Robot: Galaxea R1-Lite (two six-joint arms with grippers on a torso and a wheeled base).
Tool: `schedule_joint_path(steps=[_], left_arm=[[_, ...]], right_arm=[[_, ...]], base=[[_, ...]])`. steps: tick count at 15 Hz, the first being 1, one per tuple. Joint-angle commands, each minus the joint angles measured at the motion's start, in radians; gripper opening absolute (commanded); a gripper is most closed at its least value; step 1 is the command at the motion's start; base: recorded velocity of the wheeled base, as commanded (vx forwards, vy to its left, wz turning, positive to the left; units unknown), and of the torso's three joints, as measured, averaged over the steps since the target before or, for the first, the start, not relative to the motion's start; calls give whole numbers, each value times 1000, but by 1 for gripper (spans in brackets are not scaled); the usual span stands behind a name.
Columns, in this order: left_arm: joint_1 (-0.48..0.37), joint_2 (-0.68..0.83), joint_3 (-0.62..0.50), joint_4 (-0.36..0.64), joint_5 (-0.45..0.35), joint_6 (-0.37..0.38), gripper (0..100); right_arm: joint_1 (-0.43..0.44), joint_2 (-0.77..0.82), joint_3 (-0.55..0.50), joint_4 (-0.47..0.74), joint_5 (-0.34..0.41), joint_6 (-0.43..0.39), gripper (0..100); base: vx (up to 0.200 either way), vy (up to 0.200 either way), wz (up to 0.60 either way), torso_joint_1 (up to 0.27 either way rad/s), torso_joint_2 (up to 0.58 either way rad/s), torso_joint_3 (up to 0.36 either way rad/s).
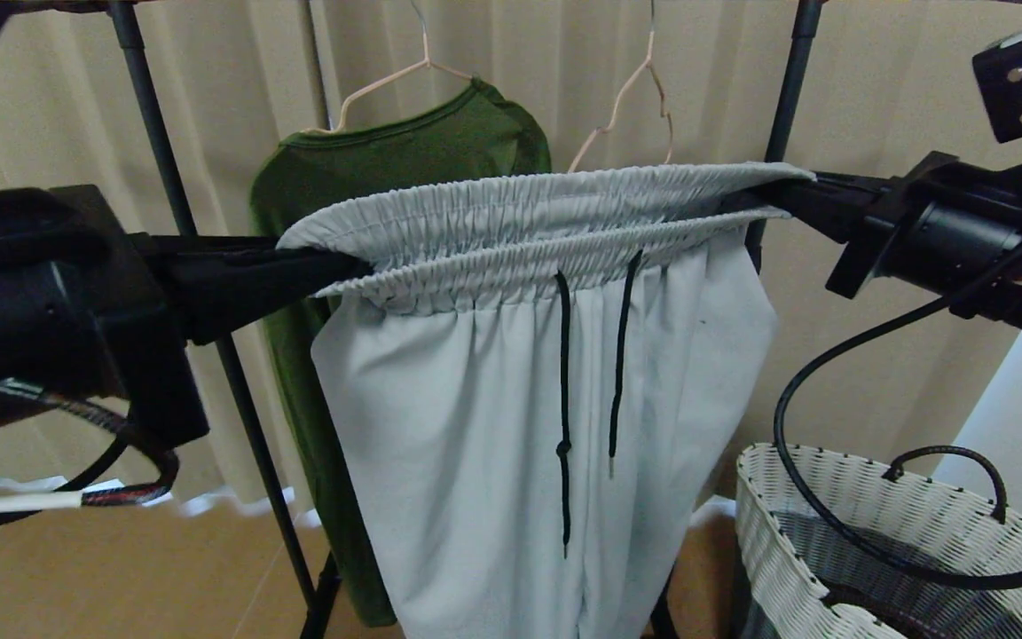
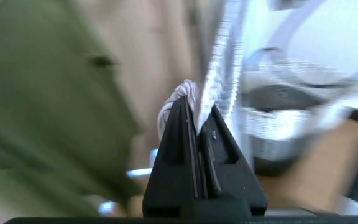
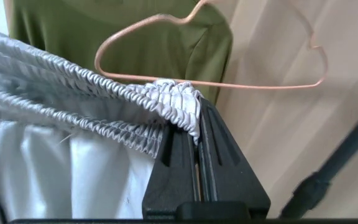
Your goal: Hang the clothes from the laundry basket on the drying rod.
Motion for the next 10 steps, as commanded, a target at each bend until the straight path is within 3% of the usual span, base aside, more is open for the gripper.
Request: schedule_joint_path(steps=[1,6,10], left_arm=[[9,75,-44,-13,71,15,0],[8,193,-55,-186,235,6,0],[1,198,-27,-195,243,7,0]], right_arm=[[0,-69,11,2,0,-2,0],[3,-205,60,127,3,0,0],[23,-221,134,120,3,0,0]], base=[[0,0,0,0,0,0],[0,0,0,0,0,0],[0,0,0,0,0,0]])
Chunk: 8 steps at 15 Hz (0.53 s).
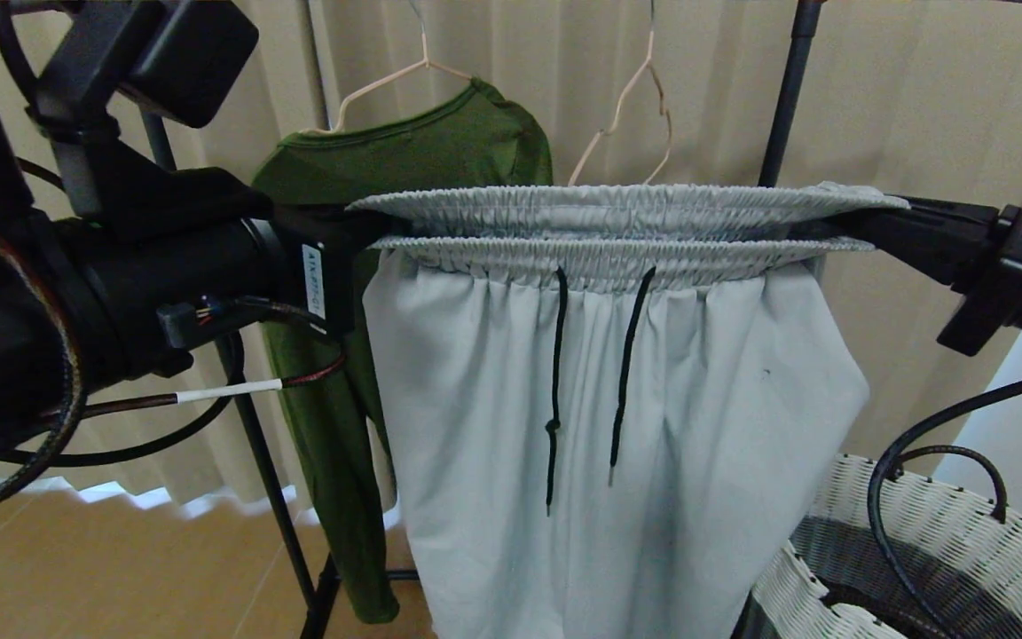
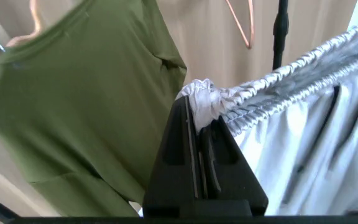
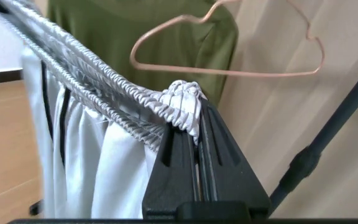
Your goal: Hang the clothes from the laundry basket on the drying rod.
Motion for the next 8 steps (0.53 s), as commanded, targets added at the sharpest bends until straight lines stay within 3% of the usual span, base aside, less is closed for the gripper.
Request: schedule_joint_path(steps=[1,8], left_arm=[[0,10,1,0,3,0,0],[1,-39,22,-1,-7,-1,0]], right_arm=[[6,-16,9,-2,1,-1,0],[21,12,-27,-4,4,-1,0]], base=[[0,0,0,0,0,0],[0,0,0,0,0,0]])
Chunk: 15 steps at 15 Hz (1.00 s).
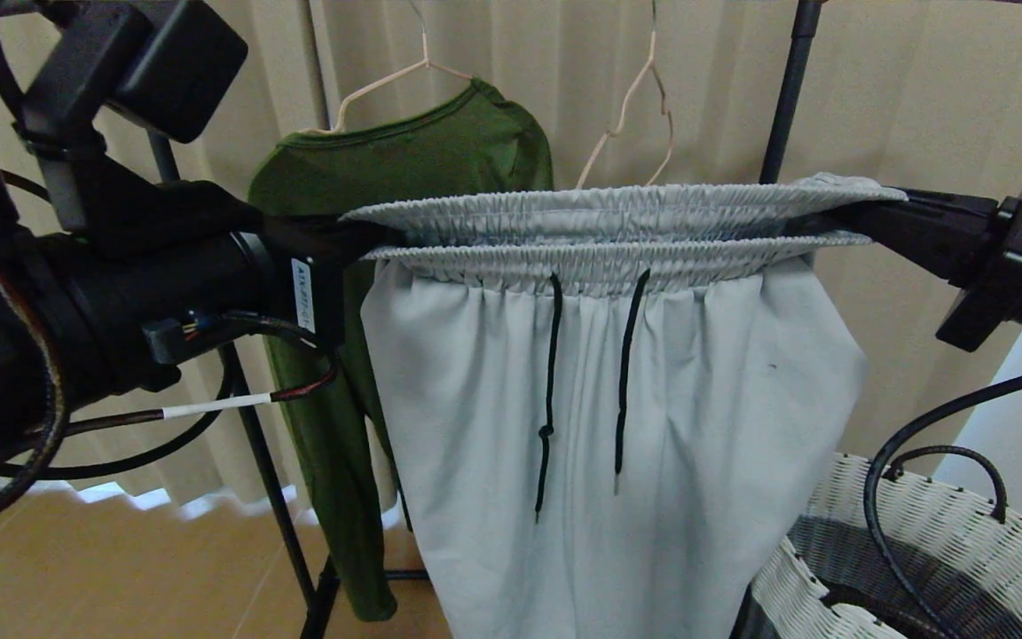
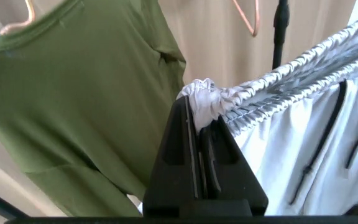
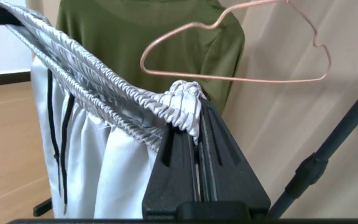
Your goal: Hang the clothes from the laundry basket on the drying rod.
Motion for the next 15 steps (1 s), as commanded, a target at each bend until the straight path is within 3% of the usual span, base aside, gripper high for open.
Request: schedule_joint_path(steps=[1,4,15], left_arm=[[0,-22,-11,-1,-4,-2,0],[-2,-28,-8,-60,-24,-34,0],[-2,-26,-6,-60,-24,-29,0]], right_arm=[[1,9,-12,0,1,0,0],[3,17,-31,0,-1,-1,0],[15,15,-31,11,-4,-1,0]], base=[[0,0,0,0,0,0],[0,0,0,0,0,0],[0,0,0,0,0,0]])
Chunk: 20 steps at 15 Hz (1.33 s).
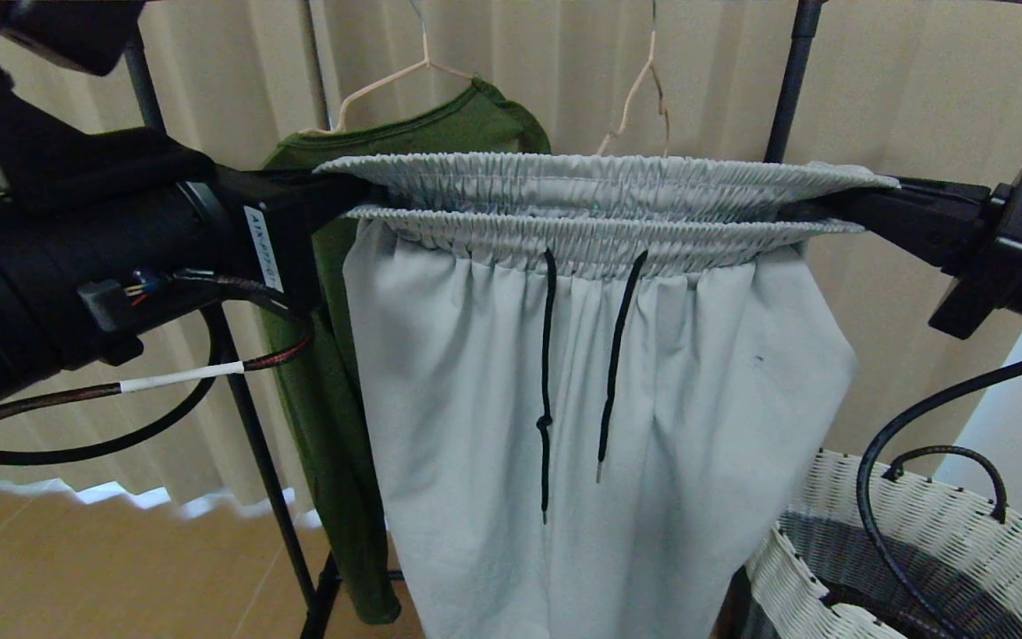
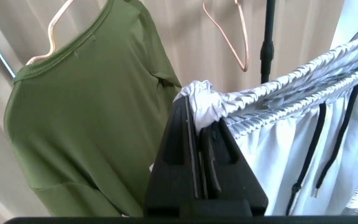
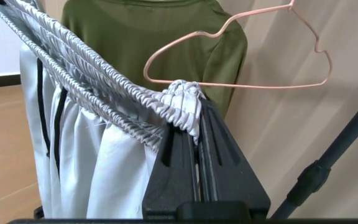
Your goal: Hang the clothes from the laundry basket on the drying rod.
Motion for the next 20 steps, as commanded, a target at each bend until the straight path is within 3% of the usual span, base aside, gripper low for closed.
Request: schedule_joint_path(steps=[1,6,7,11,14,20], left_arm=[[0,3,-3,-1,1,0,0],[2,0,0,-1,2,0,0],[2,0,-1,-1,2,0,0],[74,6,0,7,25,3,0],[95,18,-1,4,110,3,0],[141,8,61,-2,110,2,0]], right_arm=[[0,1,-1,-1,1,-1,0],[0,-2,10,2,1,-1,0],[0,-2,12,1,1,0,100],[12,-9,68,-14,10,3,100],[68,-35,108,-16,27,6,100],[72,-51,157,-14,65,3,100]], base=[[0,0,0,0,0,0],[0,0,0,0,0,0],[0,0,0,0,0,0],[0,0,0,0,0,0],[0,0,0,0,0,0],[0,0,0,0,0,0]])
